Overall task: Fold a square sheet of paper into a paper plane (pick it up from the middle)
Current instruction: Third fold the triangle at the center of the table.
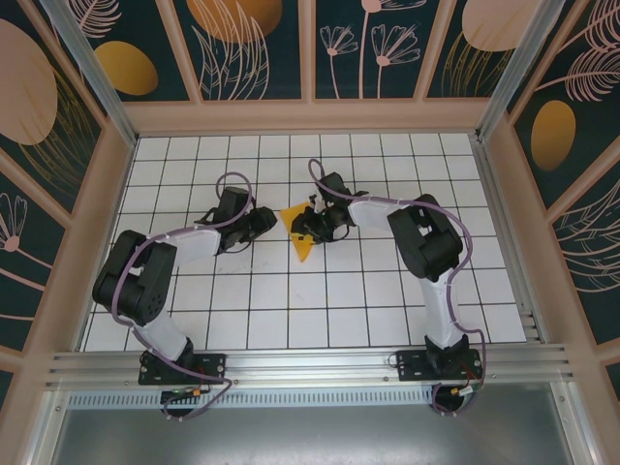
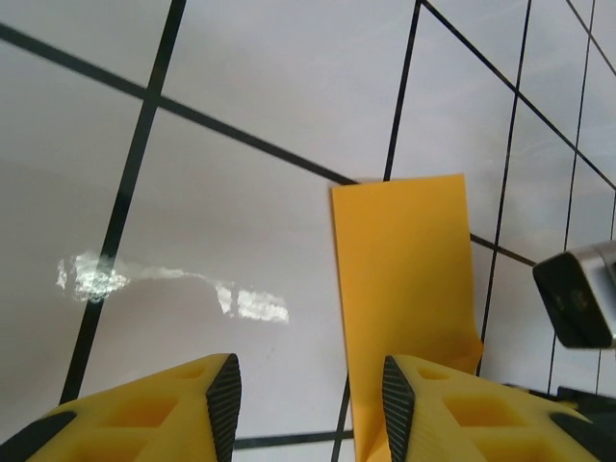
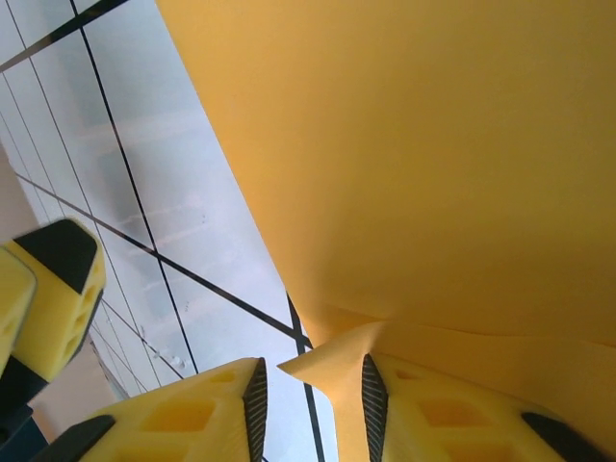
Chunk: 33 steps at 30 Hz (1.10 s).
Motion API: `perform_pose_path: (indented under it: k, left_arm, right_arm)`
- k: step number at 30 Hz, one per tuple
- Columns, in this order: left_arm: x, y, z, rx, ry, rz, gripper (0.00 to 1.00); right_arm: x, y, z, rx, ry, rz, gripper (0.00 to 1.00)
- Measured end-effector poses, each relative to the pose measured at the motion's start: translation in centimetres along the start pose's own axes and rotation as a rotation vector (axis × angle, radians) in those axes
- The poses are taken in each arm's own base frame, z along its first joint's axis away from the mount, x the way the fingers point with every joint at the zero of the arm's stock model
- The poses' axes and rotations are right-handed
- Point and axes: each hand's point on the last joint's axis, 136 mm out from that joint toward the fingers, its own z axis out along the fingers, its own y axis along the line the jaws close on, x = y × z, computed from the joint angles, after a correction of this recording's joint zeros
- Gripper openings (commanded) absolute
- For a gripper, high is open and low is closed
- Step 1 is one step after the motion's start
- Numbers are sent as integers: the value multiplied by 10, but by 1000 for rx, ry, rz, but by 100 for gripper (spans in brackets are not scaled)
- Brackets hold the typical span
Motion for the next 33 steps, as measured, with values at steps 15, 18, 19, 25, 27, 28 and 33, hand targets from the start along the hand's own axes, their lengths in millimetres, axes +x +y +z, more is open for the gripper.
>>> perform_pose_path:
  k: [15,18,19,25,27,28,33]
  left_arm:
    - [31,-10,-36,181,32,37,46]
    - [38,-14,-37,229,55,51,44]
    - [40,-16,-38,241,61,56,44]
    - [44,-32,-37,310,68,93,42]
    - [48,-32,-33,314,79,101,40]
    - [51,-31,-30,311,88,102,38]
    - [62,-20,-15,277,132,91,30]
  right_arm:
    - [-1,3,-2,-18,-17,-5,46]
    - [-1,3,-3,-19,-18,0,46]
    - [-1,4,-3,-19,-19,1,46]
    - [-2,5,-4,-20,-22,6,47]
    - [-2,4,-5,-17,-26,7,47]
    - [-2,4,-5,-15,-28,9,47]
    - [0,-2,-7,0,-37,26,36]
